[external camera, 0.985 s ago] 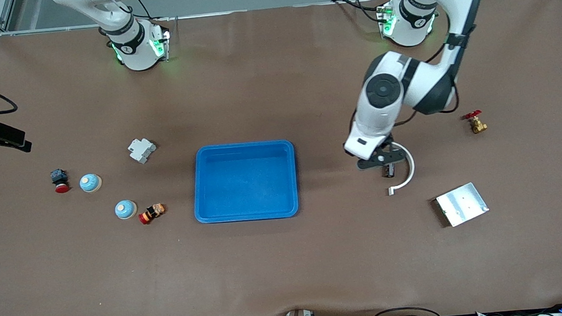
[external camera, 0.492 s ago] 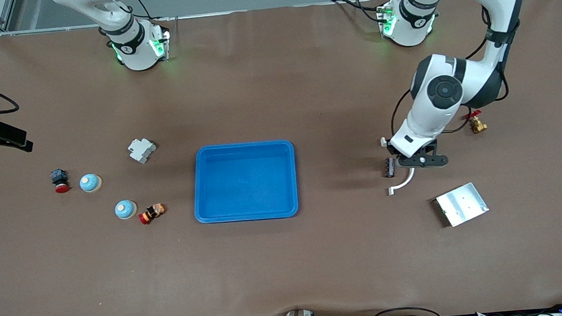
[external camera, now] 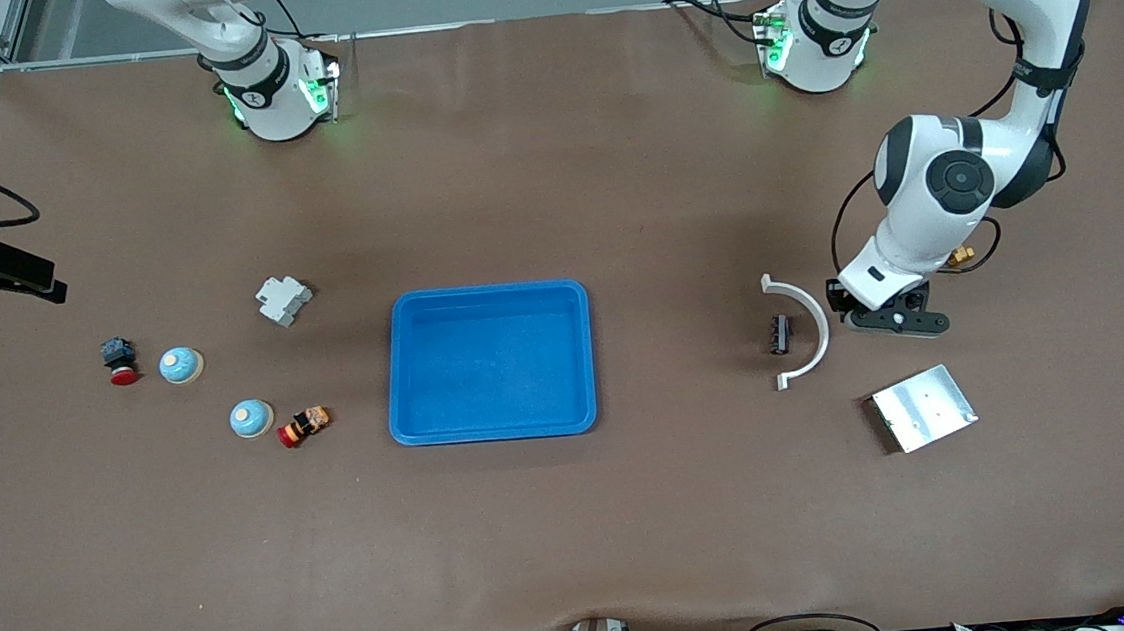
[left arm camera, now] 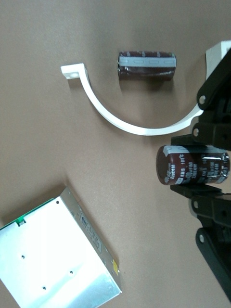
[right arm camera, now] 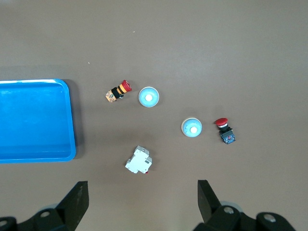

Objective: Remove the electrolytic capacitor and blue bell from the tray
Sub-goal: 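Lift and carry the capacitor to the white bracket with the left gripper, then lower the capacitor inside the bracket and open the left gripper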

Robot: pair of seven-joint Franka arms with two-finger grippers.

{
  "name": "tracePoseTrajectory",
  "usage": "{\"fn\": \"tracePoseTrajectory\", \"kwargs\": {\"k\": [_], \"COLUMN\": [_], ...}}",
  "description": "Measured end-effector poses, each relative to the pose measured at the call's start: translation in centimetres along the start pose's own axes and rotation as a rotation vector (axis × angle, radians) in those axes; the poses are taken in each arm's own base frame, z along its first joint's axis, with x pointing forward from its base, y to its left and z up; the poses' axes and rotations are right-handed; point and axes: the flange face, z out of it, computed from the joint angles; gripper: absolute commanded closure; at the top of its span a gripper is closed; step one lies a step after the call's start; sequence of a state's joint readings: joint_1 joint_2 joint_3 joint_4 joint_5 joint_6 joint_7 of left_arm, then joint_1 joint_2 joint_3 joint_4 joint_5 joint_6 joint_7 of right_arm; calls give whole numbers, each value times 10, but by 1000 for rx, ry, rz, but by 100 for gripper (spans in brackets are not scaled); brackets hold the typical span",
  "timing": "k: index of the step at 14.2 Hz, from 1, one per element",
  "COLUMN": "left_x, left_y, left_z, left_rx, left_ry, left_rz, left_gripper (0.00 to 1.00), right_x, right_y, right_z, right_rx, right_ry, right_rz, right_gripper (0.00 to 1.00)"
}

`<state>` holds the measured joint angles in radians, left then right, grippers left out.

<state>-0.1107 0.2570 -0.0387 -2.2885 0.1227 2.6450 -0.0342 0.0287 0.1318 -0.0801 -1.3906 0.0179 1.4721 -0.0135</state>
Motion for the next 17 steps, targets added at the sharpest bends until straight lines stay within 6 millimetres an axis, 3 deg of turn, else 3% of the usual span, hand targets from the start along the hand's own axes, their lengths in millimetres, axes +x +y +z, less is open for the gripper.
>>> {"fn": "tracePoseTrajectory", "kwargs": {"k": [4,9,13,14,15,16,17], "left_x": [-7,-15,-16,-15,-15,-15,-15], "left_y": [-2,-16,-16,-16,-16,-16,-16], "left_z": [22,68,73,73,73,73,74], "left_rx": [-1,-12,-9,-8,-8,-9,-9], "left_ry": [32,61,61,61,61,61,60], "left_rz": [14,27,52,56,57,57,56], "left_gripper": [100,100,100,91,29,0,0], "right_x": [0,0,0,0,1,1,1], "right_y": [0,-1,-1,-1,-1,-1,-1], "right_z": [0,0,0,0,0,0,0], "right_rx": [0,0,0,0,0,0,0], "right_ry": [4,4,4,4,5,5,5], "right_rz": [-1,-2,-2,-3,-2,-2,-1], "right_gripper": [0,0,0,0,0,0,0]}}
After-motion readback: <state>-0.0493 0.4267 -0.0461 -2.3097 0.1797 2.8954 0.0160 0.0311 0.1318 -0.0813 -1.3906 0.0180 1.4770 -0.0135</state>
